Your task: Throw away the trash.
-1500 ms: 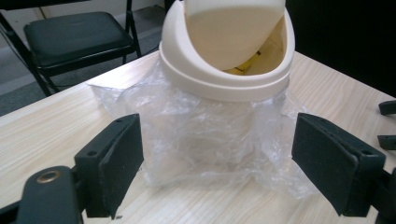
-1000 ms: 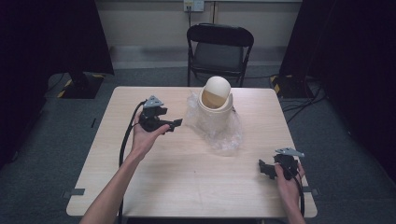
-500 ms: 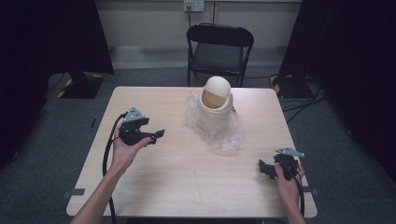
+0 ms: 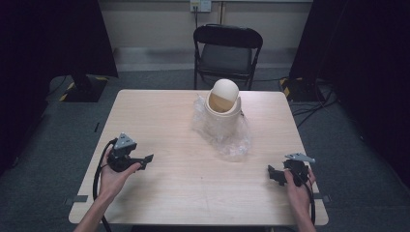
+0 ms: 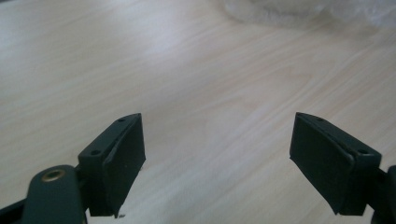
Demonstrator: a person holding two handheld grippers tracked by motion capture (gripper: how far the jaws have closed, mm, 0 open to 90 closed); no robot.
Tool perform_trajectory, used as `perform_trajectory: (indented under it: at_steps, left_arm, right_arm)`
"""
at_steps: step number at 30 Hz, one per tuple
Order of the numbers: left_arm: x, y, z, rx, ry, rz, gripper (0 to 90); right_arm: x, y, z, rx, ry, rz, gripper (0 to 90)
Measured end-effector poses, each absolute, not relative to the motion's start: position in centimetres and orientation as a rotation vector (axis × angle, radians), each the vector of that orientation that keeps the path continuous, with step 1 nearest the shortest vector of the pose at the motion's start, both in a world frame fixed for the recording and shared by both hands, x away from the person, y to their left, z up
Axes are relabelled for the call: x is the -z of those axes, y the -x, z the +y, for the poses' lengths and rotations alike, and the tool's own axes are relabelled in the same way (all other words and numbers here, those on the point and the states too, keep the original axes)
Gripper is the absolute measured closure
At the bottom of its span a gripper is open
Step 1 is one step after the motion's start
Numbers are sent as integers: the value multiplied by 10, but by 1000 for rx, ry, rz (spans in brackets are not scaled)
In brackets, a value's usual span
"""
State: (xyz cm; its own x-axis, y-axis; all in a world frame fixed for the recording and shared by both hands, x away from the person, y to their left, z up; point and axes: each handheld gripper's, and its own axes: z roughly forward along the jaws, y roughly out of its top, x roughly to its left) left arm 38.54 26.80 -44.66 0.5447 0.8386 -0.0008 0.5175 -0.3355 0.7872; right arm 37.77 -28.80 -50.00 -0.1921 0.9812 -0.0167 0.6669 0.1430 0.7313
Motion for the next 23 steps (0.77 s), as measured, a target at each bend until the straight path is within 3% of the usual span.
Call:
perform_trajectory:
  at_steps: [12, 23]
  left_arm:
    - [492, -361, 289, -465, -2026, 1259, 174]
    - [502, -357, 285, -548, -2015, 1265, 122]
  right_arm:
    - [500, -378, -288, -821, -1573, 1924, 96]
    - [500, -378, -288, -819, -1571, 1924, 92]
